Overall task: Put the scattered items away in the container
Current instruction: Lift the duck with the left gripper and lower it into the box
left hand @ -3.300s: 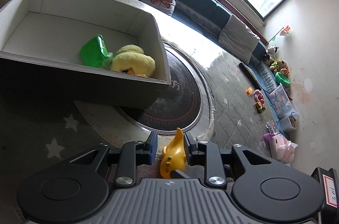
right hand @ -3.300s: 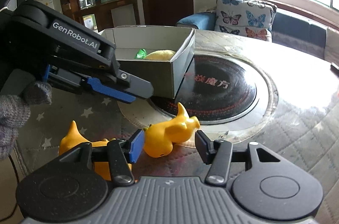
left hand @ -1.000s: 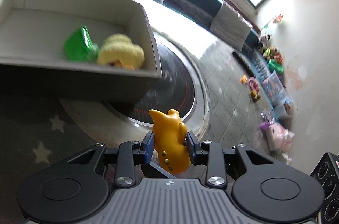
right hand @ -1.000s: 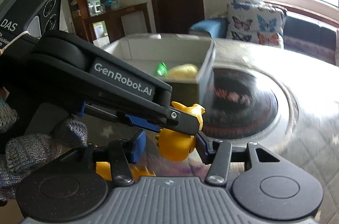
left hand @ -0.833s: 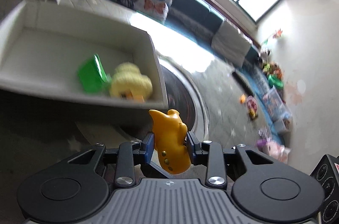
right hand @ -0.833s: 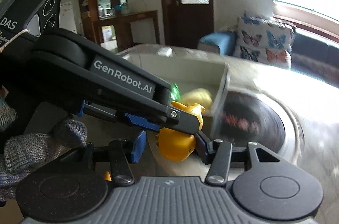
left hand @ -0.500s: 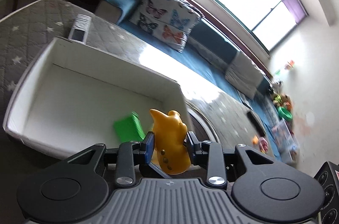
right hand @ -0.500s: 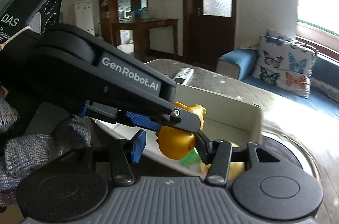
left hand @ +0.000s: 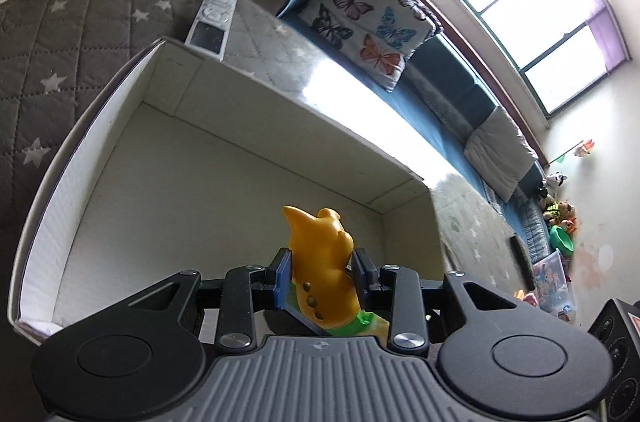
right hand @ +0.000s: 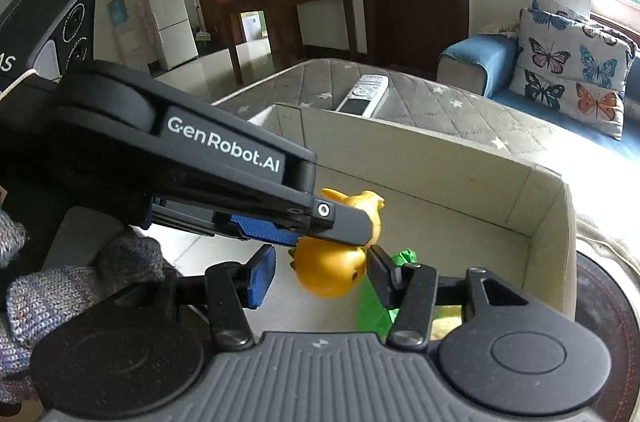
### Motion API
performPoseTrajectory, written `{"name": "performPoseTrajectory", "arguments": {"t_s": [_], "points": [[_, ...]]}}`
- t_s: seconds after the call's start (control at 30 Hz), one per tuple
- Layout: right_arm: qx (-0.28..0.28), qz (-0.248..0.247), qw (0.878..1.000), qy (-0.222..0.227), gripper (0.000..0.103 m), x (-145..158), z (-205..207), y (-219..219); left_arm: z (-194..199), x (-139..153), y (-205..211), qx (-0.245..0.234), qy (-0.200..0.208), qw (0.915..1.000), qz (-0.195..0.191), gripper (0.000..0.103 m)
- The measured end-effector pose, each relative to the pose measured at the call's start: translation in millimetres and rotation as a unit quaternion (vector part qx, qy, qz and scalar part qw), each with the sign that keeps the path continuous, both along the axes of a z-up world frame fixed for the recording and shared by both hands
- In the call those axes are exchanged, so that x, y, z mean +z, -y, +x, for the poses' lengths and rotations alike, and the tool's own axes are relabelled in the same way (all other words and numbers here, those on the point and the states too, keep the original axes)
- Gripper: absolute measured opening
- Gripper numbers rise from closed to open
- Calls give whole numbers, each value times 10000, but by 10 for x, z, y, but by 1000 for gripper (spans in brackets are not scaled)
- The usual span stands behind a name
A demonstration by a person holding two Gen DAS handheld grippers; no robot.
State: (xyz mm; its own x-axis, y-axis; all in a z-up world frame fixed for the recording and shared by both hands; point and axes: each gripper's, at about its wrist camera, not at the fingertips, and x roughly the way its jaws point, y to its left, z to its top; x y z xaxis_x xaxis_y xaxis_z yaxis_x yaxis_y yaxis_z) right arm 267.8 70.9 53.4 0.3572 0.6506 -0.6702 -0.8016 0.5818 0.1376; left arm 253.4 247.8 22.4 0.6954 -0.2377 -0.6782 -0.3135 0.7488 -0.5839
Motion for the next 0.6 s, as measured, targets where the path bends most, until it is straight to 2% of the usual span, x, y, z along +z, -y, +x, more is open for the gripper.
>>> {"name": "performPoseTrajectory", "arguments": {"t_s": [0.2, 0.6], "points": [[-100, -57, 9999, 3, 52, -47, -13, 47, 18, -65, -22, -18, -106, 9999, -16, 36], [-180, -94, 9996, 183, 52, -7, -99, 46, -38, -6, -19, 11, -122, 9998, 128, 36]]}}
